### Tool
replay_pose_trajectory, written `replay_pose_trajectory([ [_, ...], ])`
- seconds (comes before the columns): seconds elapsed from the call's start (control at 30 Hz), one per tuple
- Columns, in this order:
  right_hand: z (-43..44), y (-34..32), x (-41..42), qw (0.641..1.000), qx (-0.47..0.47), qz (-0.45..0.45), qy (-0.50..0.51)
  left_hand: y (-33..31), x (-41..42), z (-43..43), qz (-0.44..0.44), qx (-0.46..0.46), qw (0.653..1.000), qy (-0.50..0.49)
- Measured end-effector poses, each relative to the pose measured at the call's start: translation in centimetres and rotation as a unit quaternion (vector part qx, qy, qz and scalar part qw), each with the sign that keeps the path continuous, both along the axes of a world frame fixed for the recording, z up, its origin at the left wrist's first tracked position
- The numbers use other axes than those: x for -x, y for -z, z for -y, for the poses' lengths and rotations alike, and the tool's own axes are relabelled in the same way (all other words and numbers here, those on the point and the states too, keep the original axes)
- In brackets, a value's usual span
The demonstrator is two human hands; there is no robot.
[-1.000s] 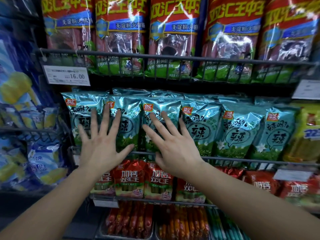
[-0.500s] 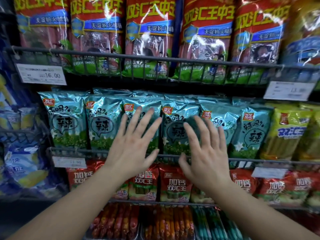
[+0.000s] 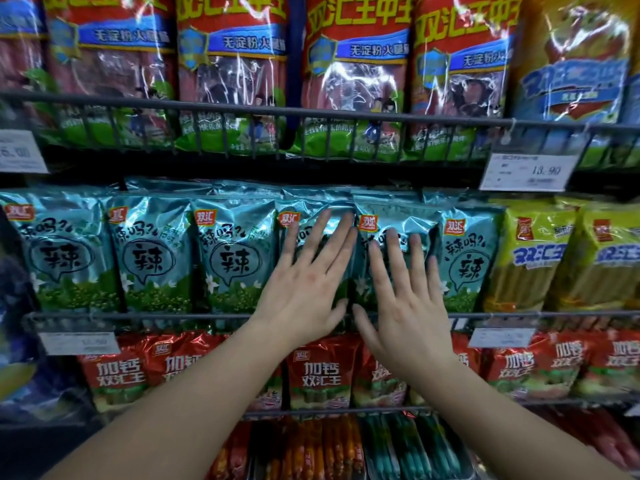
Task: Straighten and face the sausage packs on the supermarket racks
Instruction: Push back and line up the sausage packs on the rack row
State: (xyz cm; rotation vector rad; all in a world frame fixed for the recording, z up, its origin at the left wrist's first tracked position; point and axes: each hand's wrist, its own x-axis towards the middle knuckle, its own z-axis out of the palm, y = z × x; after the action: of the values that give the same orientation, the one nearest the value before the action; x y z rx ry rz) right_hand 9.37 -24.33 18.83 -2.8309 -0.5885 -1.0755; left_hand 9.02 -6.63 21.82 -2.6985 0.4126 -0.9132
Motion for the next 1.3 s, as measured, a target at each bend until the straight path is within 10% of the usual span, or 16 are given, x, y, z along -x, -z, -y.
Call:
replay_pose_trajectory([
  [1.3, -1.2, -1.5, -2.9, 0.999, -0.047, -0.022, -0.018, 0.0, -0.9, 0.3, 0.020, 0.043, 0.996, -0.070],
])
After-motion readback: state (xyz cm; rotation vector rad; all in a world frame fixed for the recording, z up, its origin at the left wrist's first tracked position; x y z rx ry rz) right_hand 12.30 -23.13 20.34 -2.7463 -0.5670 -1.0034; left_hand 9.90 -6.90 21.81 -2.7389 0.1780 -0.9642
